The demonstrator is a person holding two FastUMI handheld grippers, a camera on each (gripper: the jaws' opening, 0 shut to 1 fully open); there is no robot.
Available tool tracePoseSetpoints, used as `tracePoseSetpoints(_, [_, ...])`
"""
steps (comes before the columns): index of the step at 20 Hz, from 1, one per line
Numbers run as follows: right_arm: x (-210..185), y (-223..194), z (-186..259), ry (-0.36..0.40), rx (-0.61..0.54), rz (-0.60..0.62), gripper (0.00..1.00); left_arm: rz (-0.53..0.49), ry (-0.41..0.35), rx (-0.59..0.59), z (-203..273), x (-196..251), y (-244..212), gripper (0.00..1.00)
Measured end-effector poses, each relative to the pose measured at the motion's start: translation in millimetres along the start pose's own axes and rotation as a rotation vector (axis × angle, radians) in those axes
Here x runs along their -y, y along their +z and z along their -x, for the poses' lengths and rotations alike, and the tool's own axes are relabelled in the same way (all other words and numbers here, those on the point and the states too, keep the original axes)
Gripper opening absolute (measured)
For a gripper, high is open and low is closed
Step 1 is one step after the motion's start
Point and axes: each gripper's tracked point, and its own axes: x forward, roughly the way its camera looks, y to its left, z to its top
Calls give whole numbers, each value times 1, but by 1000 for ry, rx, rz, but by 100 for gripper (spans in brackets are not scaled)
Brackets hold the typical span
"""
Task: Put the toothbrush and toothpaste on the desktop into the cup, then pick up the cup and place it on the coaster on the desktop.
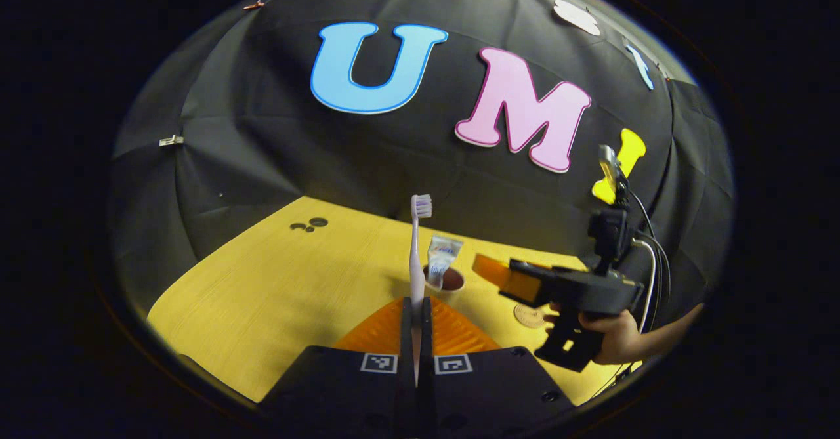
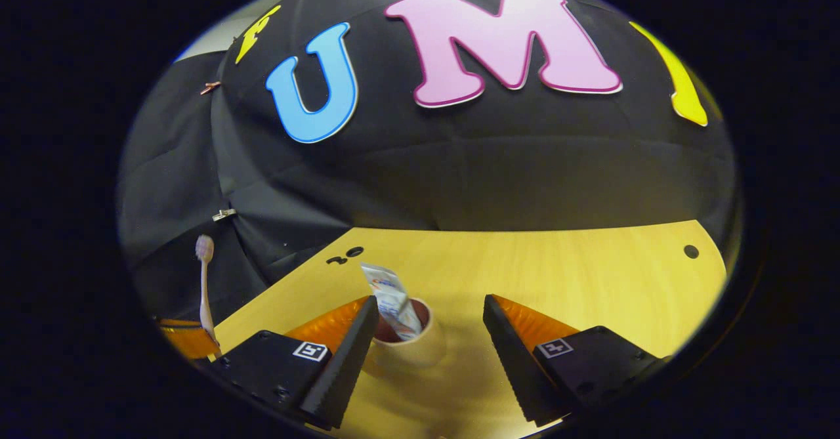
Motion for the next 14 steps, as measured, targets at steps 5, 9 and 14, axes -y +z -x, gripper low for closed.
tracePoseSetpoints(5, [70,-9,29,-113,-39,-20,98,-3,-71,74,-40,24,36,6])
tracePoseSetpoints(9, [118,-1,50,-192,-32,-38,98,-15,-108,125,-76,38,54,6])
tracePoseSetpoints(14, [162,0,74,-266,-39,-47,98,-12,-136,182,-118,44,54,6])
